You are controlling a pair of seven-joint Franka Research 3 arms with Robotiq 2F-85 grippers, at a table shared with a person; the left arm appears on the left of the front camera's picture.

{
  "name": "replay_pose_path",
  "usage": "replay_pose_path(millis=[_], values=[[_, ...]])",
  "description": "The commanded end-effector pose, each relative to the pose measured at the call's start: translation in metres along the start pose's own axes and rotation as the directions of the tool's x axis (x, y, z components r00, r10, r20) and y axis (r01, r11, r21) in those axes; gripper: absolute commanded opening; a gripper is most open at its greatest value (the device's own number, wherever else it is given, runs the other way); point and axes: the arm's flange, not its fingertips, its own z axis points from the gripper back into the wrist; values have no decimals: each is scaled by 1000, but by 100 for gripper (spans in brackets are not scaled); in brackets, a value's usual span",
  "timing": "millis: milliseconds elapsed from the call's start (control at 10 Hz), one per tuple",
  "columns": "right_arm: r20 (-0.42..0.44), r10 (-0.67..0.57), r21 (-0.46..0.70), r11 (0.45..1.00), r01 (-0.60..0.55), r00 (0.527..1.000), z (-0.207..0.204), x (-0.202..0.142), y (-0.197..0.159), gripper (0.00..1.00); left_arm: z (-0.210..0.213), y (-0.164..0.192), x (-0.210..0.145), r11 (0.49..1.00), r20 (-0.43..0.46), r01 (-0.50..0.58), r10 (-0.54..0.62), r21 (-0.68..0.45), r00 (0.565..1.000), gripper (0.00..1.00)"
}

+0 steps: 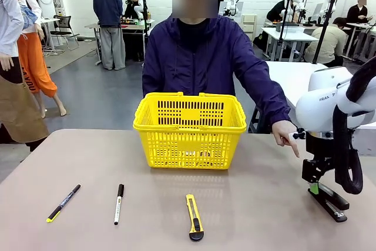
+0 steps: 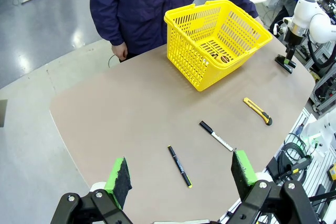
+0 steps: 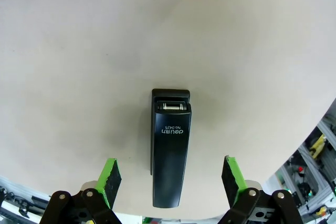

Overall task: Place the items the person wants into the basket.
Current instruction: Pick up the item the person points to and place it in the Market Basket.

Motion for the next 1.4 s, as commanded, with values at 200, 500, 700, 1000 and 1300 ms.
replay_pose_path(millis=[200,500,700,1000,1300], values=[[33,10,55,998,-12,999,-10,-8,-8,100,1,2,-1,1000,18,12,-12,-12,1000,100],[6,14,80,997,-15,1000,-12,-6,-12,100,1,2,-1,1000,18,12,-12,-12,1000,100],[-8,23,89,996,-22,1000,-16,-2,-14,100,1,2,-1,1000,18,12,-12,-12,1000,100],[0,64,70,996,-63,998,-17,0,-16,44,1,2,-1,1000,18,12,-12,-12,1000,100],[-1,61,67,996,-61,998,-17,0,-16,0,1,2,-1,1000,18,12,-12,-12,1000,100]])
